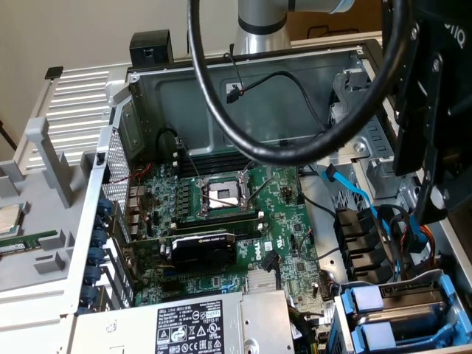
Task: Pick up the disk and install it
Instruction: 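Insert the first disk wire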
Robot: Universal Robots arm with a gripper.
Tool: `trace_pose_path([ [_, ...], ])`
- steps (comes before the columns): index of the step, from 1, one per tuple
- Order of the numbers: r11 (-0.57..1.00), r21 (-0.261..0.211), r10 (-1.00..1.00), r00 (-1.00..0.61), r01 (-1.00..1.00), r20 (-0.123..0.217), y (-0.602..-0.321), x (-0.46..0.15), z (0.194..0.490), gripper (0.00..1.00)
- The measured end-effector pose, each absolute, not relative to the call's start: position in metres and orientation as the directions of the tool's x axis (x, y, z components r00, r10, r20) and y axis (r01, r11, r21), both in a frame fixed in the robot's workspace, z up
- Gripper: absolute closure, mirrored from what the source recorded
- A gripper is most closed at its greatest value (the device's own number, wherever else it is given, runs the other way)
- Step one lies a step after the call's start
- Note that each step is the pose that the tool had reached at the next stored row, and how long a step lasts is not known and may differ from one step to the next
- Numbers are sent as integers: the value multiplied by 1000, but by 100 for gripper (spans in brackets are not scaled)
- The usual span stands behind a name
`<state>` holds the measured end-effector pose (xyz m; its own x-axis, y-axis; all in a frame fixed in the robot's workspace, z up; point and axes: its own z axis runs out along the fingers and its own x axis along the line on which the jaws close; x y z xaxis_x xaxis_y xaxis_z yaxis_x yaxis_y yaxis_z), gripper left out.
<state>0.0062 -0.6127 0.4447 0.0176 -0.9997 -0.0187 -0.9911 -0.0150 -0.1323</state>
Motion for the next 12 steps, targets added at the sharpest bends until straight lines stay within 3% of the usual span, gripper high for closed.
trace_pose_path([
  [12, -15, -133, -1000, 18, -991, -19, -613, 6, 444, 55],
])
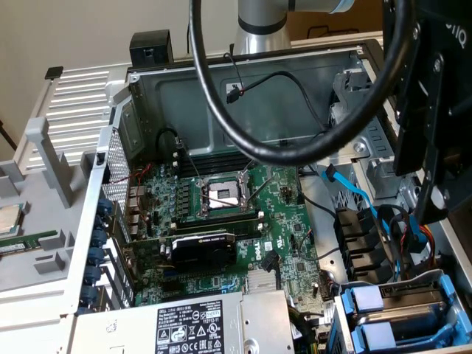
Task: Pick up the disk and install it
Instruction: 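Insert the first disk wire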
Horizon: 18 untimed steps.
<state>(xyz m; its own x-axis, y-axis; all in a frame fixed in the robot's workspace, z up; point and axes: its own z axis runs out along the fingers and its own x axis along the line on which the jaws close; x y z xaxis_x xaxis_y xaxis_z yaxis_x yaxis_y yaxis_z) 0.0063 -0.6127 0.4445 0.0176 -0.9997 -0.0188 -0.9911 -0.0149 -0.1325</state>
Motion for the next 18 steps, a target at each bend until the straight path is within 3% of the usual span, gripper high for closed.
trace_pose_path([
  [18, -24, -125, -999, 26, -992, -19, -613, 35, 444, 55],
])
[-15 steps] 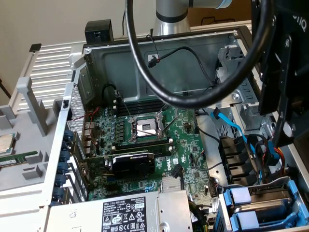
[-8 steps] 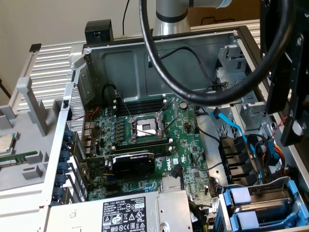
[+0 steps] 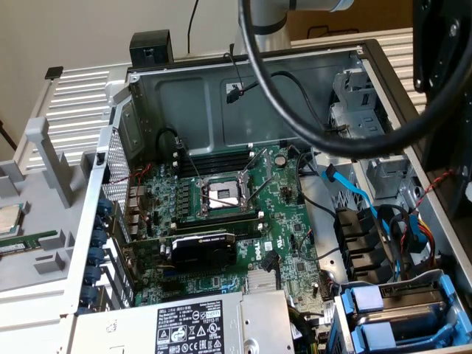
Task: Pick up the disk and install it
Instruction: 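Insert the first disk wire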
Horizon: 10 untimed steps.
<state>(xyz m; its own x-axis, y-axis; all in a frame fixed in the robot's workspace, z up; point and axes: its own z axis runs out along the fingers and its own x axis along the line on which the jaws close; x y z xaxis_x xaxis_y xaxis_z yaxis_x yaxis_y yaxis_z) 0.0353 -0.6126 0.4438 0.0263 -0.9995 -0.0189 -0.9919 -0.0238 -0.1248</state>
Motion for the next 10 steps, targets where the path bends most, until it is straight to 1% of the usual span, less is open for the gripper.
trace_pose_path([
  [10, -28, -122, -999, 31, -992, -19, -613, 66, 440, 55],
])
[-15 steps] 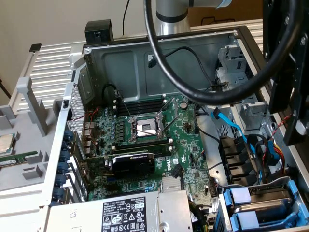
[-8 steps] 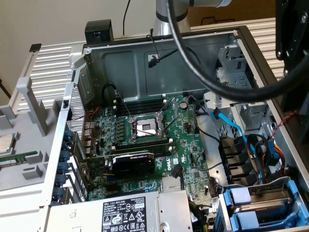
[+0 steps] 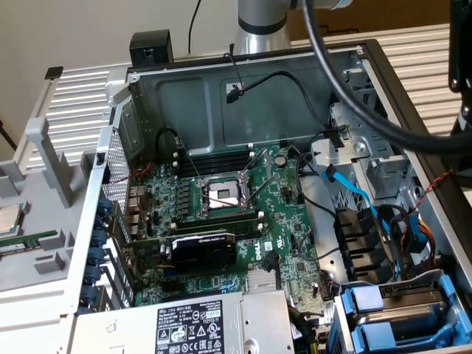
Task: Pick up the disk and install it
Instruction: 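Insert the first disk wire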
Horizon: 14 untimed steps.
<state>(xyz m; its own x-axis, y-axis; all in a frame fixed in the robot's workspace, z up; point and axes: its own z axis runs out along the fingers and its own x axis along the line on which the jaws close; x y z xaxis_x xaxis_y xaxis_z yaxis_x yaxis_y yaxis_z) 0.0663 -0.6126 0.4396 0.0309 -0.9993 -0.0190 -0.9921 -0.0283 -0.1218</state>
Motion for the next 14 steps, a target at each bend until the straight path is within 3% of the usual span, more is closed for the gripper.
trace_pose_path([
  [14, -21, -118, -999, 25, -993, -32, -613, 80, 416, 55],
])
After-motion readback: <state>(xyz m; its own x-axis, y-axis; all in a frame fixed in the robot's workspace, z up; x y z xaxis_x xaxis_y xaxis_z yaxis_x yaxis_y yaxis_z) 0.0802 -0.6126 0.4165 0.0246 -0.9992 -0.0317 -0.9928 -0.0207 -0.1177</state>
